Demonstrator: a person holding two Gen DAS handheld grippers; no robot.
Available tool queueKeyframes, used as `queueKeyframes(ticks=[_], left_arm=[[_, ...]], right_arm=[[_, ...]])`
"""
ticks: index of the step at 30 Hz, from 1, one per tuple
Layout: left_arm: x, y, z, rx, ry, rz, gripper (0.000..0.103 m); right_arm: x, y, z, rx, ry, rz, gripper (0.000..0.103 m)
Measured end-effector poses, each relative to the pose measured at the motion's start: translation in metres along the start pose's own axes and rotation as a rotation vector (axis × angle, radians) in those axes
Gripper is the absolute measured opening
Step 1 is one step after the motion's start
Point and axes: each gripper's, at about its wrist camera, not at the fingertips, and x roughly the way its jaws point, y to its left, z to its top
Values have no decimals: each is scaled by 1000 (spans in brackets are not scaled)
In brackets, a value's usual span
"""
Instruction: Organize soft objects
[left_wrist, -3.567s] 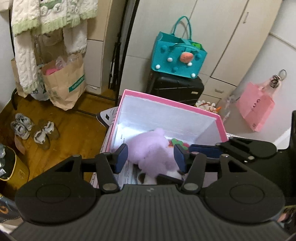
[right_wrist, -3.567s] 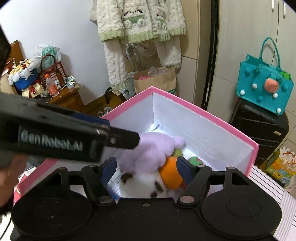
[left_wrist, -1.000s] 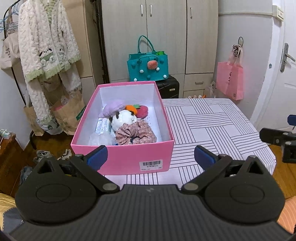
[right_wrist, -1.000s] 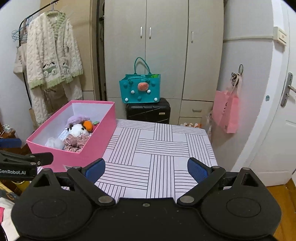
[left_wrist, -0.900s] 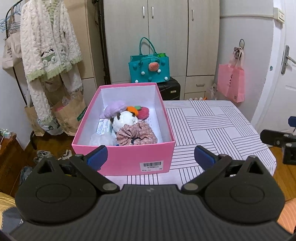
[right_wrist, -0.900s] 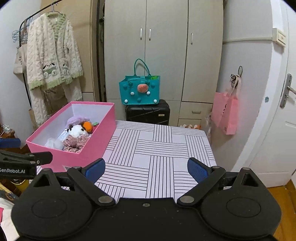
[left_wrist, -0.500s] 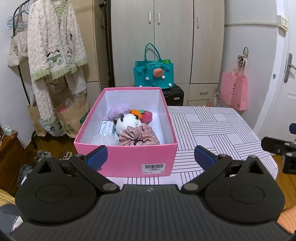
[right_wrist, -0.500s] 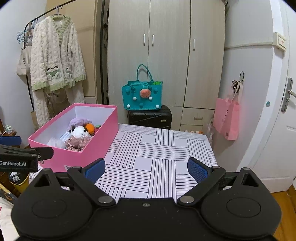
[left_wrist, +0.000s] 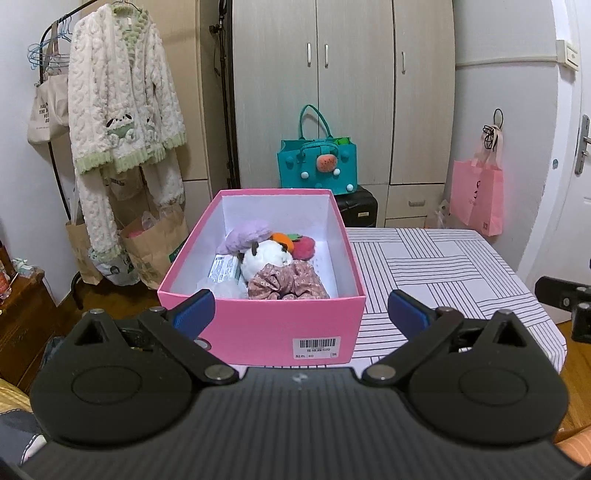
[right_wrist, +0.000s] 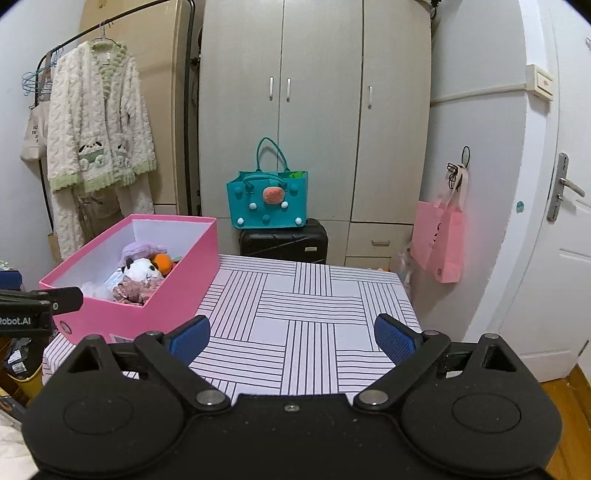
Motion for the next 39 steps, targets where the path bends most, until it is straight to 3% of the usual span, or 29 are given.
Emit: queueKeyframes(ticks=[8,39], left_arm=[[-2,-2,-2,11,-29,15,101],[0,-1,-1,20,-21,16,101]], right_arm=[[-4,3,-1,-9,-28,-20,98],[1,4,-1,-17,-20,-33,98]])
